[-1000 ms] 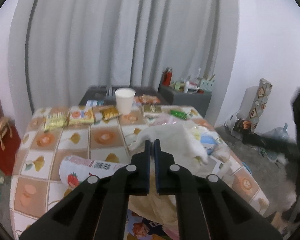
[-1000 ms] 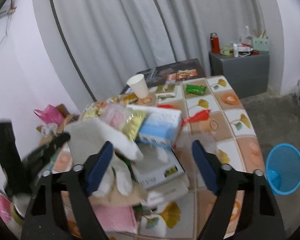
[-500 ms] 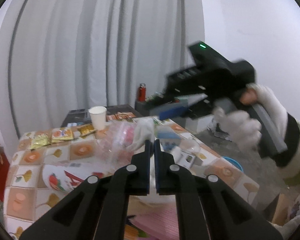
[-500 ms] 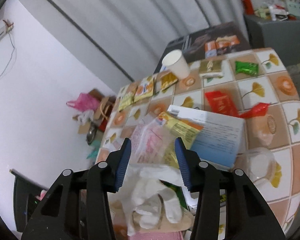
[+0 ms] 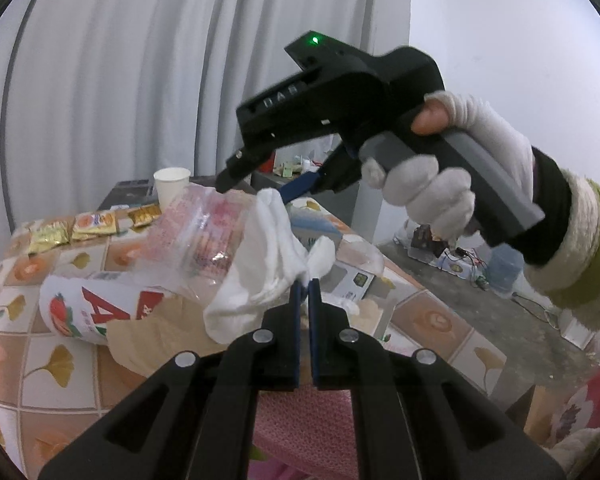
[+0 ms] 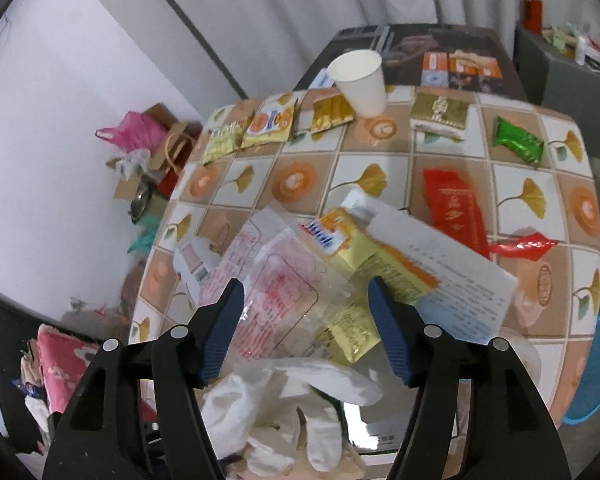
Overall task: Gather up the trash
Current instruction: 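Grasp the white tissue with the left tool while the right tool grasps a clear plastic wrapper, then carry the tissue and wrapper in both tools over to the blue wastebasket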
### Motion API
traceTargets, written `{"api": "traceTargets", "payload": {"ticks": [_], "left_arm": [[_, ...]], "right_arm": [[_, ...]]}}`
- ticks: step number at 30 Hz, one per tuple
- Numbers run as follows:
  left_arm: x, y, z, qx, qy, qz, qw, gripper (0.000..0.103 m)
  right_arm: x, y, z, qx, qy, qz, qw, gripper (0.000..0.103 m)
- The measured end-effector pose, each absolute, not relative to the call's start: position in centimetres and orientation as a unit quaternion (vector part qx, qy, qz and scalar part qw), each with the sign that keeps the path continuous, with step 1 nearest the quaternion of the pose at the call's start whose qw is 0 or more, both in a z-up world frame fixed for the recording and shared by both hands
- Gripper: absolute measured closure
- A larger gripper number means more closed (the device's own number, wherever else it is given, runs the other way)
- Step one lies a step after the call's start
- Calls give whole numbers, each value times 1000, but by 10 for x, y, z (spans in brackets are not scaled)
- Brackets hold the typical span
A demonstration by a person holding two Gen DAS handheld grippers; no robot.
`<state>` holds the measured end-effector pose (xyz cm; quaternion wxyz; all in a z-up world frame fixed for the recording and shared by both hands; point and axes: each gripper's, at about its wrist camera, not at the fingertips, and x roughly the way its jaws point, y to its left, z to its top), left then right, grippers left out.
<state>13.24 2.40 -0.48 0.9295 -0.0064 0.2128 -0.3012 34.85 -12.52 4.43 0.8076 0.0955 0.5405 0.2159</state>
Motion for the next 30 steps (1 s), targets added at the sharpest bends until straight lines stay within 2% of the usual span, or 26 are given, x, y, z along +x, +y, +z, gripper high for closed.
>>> {"api": "traceTargets", "payload": {"ticks": [2, 4, 7, 10, 18, 25, 30], "left_arm": [[134, 24, -7, -10, 216, -302, 928, 100], [134, 23, -9, -11, 217, -303, 928, 100], [134, 23, -9, -12, 217, -303, 928, 100], [135, 23, -9, -14, 217, -303, 928, 100], [134, 28, -1, -24, 204, -300, 932, 100], [131, 29, 14, -32, 182, -296, 937, 100], [135, 27, 46, -39, 154, -300, 941, 100]], "right_arm": [[351, -124, 42, 99, 548, 214, 803, 53], [354, -126, 38, 110, 557, 218, 794, 71], [356, -125, 36, 119, 562, 221, 788, 87], [355, -126, 38, 124, 555, 227, 790, 95], [347, -128, 61, 132, 511, 243, 814, 102], [338, -134, 93, 124, 455, 232, 851, 103], [322, -153, 129, 108, 392, 198, 892, 103]]}}
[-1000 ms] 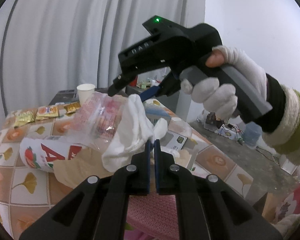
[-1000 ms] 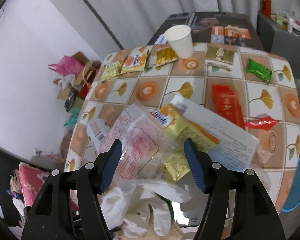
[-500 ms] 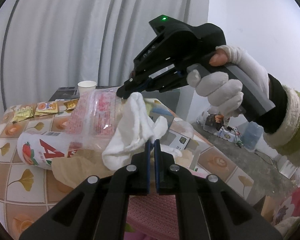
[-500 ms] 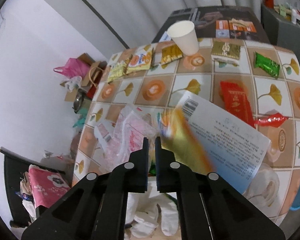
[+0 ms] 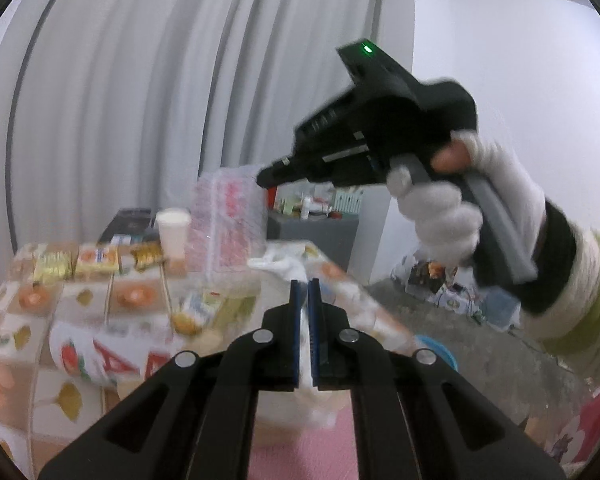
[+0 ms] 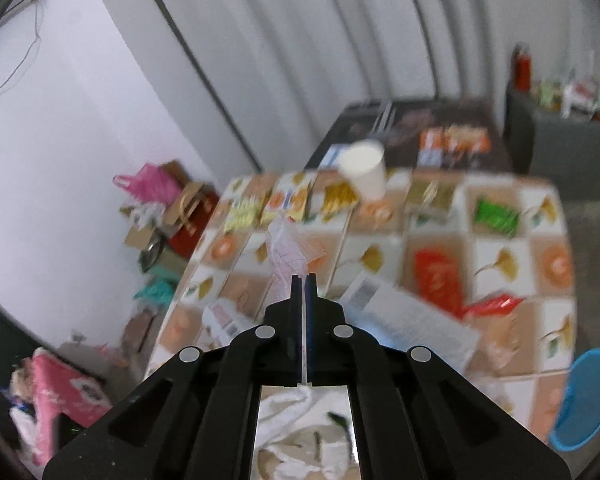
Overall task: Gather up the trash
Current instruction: 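Carry the tissue and wrapper in both tools over to the blue wastebasket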
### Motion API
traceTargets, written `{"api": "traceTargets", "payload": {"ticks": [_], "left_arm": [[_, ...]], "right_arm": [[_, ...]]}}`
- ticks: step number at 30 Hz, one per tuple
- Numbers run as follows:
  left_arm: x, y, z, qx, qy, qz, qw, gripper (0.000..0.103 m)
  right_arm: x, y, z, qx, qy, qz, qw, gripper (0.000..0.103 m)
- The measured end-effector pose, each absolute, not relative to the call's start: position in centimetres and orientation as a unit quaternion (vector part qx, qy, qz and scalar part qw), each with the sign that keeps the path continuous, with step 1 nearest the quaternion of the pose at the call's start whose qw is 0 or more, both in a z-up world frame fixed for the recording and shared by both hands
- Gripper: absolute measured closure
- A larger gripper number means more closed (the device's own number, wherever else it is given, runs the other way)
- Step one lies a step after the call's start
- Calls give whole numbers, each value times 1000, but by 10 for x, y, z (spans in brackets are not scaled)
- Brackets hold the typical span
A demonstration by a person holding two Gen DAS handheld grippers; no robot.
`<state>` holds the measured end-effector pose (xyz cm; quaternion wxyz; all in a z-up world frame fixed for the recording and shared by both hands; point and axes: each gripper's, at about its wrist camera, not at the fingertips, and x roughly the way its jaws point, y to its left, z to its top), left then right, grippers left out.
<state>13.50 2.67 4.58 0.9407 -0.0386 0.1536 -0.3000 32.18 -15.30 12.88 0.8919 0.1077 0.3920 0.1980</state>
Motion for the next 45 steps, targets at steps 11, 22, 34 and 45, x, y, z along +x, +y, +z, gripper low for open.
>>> {"api": "traceTargets", "payload": {"ticks": [11, 22, 34, 45], "left_arm": [[169, 13, 122, -58, 140, -310, 938, 100], [182, -1, 144, -48, 226, -301, 925, 63], [232, -14, 22, 58, 470, -182, 861, 75], [217, -17, 79, 58, 364, -196, 909, 96]], "right_arm": [[240, -250, 189, 126, 278, 111, 946, 103], [160, -345, 182, 151, 255, 43, 954, 103], [146, -361, 143, 172, 288, 46, 941, 103], [142, -364, 144, 178, 283, 53, 941, 103]]}}
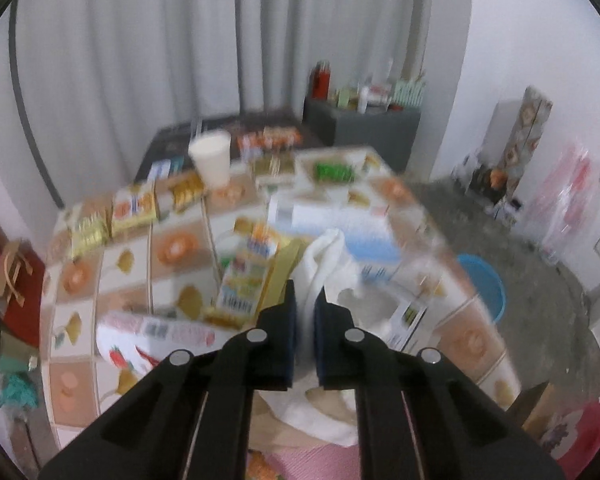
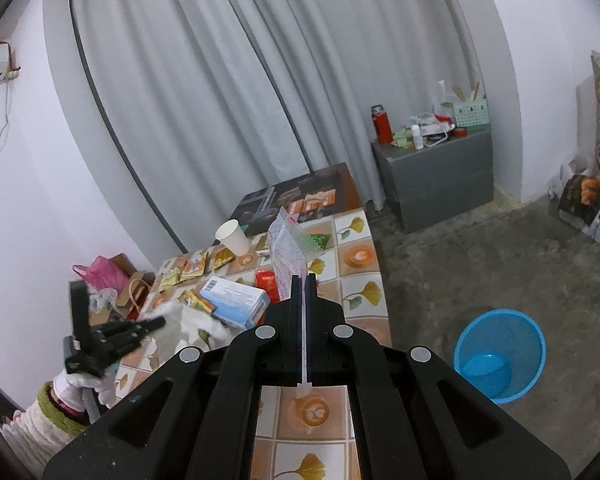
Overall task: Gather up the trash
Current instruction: 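Carry the tissue and wrapper in both tools over to the blue wastebasket, then open both tools above the blue wastebasket to drop tissue and wrapper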
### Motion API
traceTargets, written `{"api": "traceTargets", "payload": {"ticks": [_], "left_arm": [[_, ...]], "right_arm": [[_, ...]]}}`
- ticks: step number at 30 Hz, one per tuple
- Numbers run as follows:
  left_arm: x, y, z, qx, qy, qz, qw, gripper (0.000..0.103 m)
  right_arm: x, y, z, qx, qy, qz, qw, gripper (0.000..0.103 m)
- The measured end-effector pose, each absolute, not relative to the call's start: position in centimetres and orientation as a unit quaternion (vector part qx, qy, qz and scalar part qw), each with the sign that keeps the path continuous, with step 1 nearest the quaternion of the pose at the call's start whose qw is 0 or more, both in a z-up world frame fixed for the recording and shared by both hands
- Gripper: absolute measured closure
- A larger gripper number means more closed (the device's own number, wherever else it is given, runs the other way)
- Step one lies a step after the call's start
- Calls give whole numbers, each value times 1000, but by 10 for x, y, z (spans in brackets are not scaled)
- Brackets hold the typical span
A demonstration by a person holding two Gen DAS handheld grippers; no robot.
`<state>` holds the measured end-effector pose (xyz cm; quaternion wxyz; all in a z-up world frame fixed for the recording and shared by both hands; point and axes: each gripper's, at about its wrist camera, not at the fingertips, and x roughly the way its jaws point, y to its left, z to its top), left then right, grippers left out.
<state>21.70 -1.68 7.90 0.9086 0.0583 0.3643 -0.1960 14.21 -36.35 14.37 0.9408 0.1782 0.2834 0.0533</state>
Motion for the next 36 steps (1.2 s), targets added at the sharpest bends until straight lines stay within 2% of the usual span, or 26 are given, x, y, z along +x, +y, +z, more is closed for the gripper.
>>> {"api": "traceTargets", "payload": {"ticks": [9, 18, 24, 28, 36], "left_arm": [[192, -66, 145, 60, 277, -257, 924, 96], [196, -179, 150, 73, 297, -359, 882, 96], [210, -282, 115, 83, 350, -423, 832, 96], [224, -367, 67, 105, 404, -453, 788, 96], [255, -479, -32, 156, 469, -446, 746, 96]], "right_arm": [[130, -384, 142, 196, 269, 36, 942, 103], [105, -440, 127, 228, 267, -22, 936, 103], [97, -491, 92, 258, 290, -80, 918, 103], [104, -527, 57, 284, 313, -116, 899, 103], [137, -587, -33, 329, 369, -174, 851, 103]]}}
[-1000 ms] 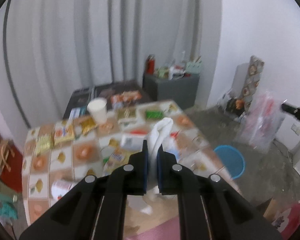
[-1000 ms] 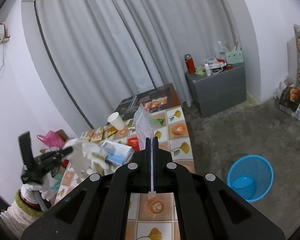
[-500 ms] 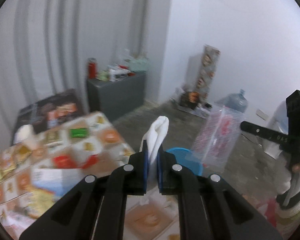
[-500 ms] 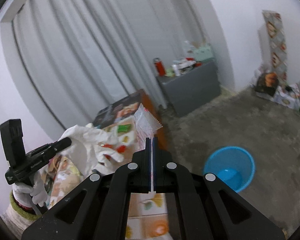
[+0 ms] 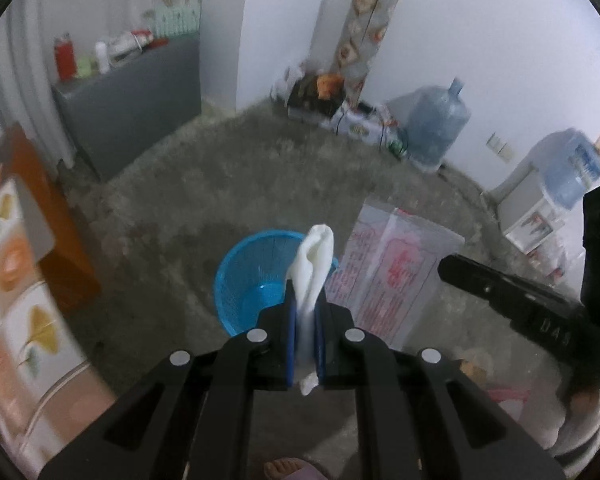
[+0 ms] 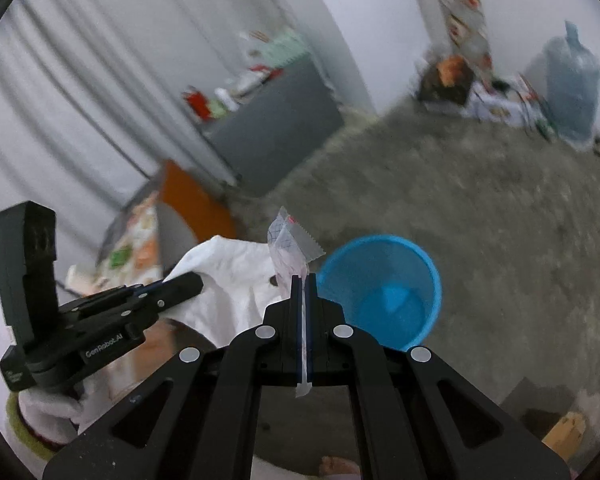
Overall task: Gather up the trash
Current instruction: 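Open both tools above the blue wastebasket to drop tissue and wrapper, then move both tools back to the table toward the crumpled brown paper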
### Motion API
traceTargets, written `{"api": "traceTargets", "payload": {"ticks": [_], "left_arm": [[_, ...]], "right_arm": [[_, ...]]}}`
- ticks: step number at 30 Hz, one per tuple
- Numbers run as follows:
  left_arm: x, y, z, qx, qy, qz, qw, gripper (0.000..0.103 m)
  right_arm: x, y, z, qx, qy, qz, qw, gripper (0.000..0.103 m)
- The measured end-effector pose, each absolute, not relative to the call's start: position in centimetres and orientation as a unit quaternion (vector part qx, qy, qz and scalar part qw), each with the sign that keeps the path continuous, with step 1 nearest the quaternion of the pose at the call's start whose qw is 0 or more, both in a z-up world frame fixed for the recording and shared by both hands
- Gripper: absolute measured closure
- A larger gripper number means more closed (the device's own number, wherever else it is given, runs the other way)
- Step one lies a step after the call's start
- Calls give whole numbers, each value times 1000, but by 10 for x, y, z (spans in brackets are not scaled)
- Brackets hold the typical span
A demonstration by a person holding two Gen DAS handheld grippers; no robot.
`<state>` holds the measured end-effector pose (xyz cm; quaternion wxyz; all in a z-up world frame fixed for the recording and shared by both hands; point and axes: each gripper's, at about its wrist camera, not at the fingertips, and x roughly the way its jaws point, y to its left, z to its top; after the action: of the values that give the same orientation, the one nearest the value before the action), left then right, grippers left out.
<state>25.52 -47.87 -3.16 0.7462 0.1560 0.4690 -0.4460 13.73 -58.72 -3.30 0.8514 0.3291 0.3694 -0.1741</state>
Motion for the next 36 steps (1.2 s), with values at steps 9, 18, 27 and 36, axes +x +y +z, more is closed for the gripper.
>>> {"api": "traceTargets", "payload": {"ticks": [9, 18, 27, 36], "left_arm": [[289, -542, -124, 201, 498, -409, 738, 66], [289, -523, -107, 165, 489, -413, 751, 52], [247, -438, -15, 102, 412, -454, 783, 34], [190, -316, 64, 4, 348, -452, 821, 18]], "right_arm": [[171, -630, -140, 344, 438, -233, 797, 68], [136, -620, -137, 331, 432, -265, 796, 64], [86, -572, -46, 203, 334, -296, 871, 30], [63, -489, 39, 69, 274, -271, 920, 8]]}}
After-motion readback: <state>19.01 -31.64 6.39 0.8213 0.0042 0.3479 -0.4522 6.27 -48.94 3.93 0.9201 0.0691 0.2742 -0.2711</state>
